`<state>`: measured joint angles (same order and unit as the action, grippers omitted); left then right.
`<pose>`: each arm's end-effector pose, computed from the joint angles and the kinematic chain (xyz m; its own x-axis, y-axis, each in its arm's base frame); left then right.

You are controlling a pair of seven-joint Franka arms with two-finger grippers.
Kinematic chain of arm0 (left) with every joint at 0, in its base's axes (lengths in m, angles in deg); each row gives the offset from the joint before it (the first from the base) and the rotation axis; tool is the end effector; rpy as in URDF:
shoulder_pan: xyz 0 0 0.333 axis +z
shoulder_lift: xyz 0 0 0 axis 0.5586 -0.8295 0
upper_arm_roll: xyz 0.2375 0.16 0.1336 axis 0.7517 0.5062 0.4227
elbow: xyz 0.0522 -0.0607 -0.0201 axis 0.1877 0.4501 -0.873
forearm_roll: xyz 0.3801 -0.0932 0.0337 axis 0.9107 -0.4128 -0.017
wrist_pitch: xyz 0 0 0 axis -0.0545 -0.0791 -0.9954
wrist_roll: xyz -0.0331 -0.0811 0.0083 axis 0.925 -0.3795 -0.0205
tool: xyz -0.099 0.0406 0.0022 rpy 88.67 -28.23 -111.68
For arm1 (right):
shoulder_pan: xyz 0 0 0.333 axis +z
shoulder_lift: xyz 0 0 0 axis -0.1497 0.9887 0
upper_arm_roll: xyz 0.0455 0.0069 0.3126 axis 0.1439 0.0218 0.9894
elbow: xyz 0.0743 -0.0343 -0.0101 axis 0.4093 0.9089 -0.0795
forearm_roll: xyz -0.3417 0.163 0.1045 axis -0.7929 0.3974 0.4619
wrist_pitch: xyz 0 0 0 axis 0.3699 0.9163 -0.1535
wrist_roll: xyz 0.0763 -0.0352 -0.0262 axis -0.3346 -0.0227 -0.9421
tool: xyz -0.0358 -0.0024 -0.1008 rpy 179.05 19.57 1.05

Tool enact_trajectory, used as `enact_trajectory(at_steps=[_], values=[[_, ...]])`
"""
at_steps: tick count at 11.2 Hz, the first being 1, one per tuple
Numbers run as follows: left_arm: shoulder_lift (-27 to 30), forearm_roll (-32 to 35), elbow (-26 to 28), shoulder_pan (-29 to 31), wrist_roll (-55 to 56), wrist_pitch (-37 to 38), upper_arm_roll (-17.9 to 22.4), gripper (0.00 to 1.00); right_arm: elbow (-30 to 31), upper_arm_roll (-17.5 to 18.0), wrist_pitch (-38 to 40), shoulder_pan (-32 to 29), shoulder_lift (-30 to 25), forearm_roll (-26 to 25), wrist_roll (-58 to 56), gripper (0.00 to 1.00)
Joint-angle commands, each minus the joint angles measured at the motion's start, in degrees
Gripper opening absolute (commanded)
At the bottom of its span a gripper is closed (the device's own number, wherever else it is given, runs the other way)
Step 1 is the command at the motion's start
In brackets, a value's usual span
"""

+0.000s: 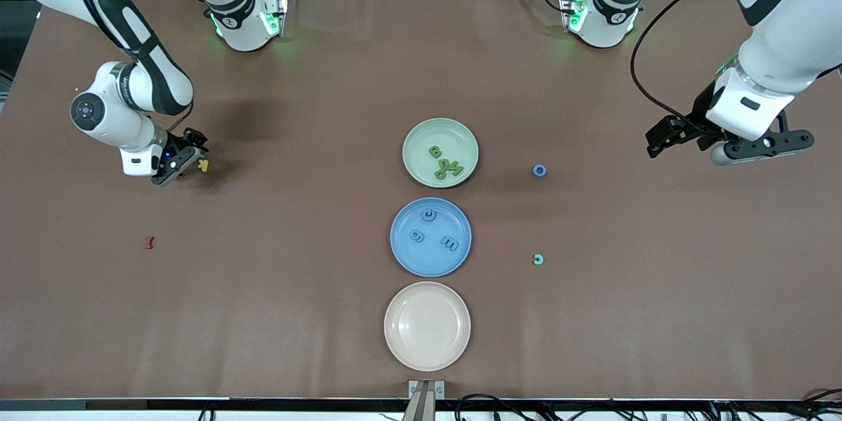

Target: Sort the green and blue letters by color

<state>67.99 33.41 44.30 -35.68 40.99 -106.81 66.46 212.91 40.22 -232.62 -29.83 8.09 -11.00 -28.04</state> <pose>0.5482 -0.0966 0.5460 0.9843 0.1538 0.0869 0.1506 -0.9877 0.0421 0.4402 -0.1037 0.1644 0.7153 0.6949 -0.0738 0.6888 -0.7190 -0.0929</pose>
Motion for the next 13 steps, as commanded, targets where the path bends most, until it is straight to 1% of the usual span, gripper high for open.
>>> enact_trajectory(at_steps=[1,2,3,4,5,7,10,13], values=[[-1.05,-0.47,-7.81,1.19,-6.58,8.92,0.14,1.00,0.56,0.47,-1.23,-1.10,0.33,-0.50,-1.10,1.00],[-1.58,-0.56,-11.15,1.63,-10.97,13.32,0.14,1.00,0.56,0.47,-1.23,-1.28,0.33,-0.50,-2.24,1.00],[-2.28,-0.22,-13.88,1.99,-11.89,15.36,-0.12,1.00,0.56,0.47,-1.23,-1.80,0.25,-0.50,-4.51,0.97],[-1.85,0.05,-15.21,2.25,-12.07,16.60,-0.04,1.00,0.56,0.47,-1.14,-2.50,0.25,-0.50,-5.58,0.94],[-1.76,-0.04,-16.45,2.34,-12.07,17.48,0.05,1.00,0.56,0.38,-0.97,-2.68,-0.02,-0.50,-6.28,0.94],[-1.50,-0.21,-17.07,2.26,-11.98,18.71,0.05,1.00,0.56,0.38,-0.79,-3.30,-0.19,-0.50,-7.34,0.94],[-1.06,-0.83,-17.60,4.09,-11.98,18.72,-0.04,1.00,1.27,0.38,-1.05,-3.21,-0.28,-0.50,-7.52,0.94],[-1.06,-0.21,-17.69,4.19,-12.42,18.63,-0.04,1.00,1.44,0.38,-1.23,-3.13,-0.19,-0.50,-8.39,0.94]])
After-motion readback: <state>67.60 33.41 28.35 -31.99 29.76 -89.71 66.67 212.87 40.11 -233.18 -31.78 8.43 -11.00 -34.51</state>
